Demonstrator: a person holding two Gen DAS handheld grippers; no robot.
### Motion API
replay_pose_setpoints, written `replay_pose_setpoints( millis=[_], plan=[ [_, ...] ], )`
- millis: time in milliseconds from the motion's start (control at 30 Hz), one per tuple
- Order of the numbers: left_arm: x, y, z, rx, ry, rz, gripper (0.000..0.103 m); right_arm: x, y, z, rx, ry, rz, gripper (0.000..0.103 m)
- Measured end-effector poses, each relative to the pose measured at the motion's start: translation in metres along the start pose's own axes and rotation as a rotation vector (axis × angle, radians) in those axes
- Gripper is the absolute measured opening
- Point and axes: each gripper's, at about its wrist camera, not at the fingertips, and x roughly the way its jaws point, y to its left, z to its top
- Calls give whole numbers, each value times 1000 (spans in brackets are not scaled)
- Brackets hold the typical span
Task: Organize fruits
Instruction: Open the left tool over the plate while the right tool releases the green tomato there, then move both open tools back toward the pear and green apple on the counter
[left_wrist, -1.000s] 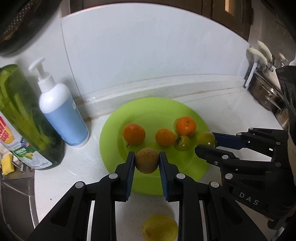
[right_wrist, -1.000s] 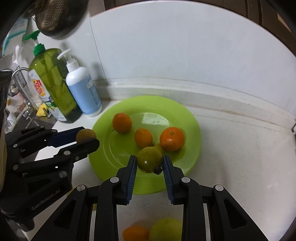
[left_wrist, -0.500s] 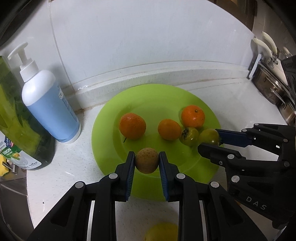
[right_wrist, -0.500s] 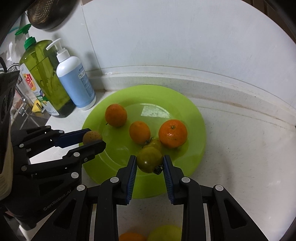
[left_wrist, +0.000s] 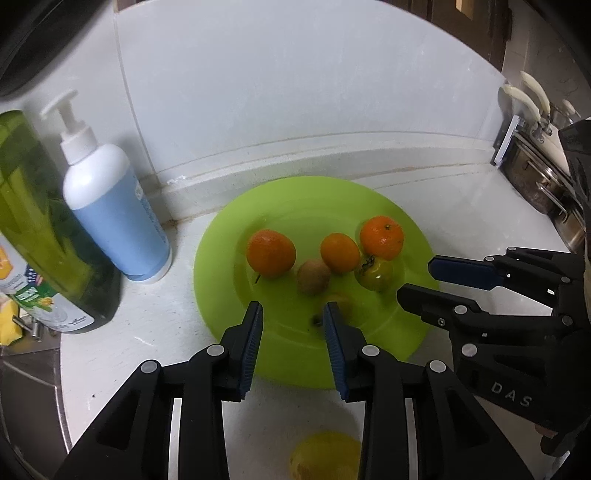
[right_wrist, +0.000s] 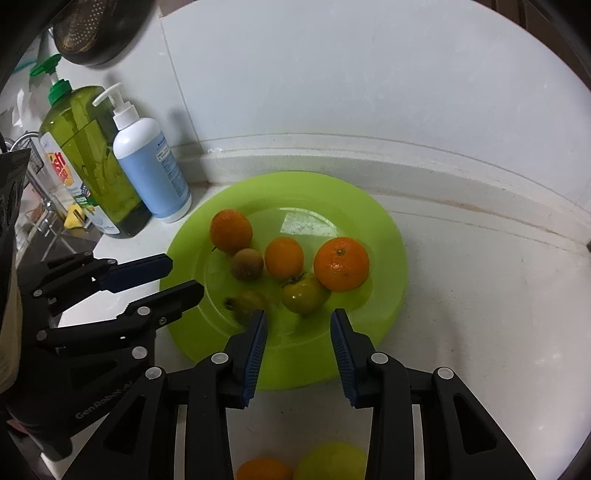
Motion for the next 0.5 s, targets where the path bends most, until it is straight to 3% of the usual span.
replay_pose_setpoints(
  millis=[500],
  plan=[
    [-77,-2,-14,-20,-133,5,39,-65,12,-12,21,-133,8,37]
  ],
)
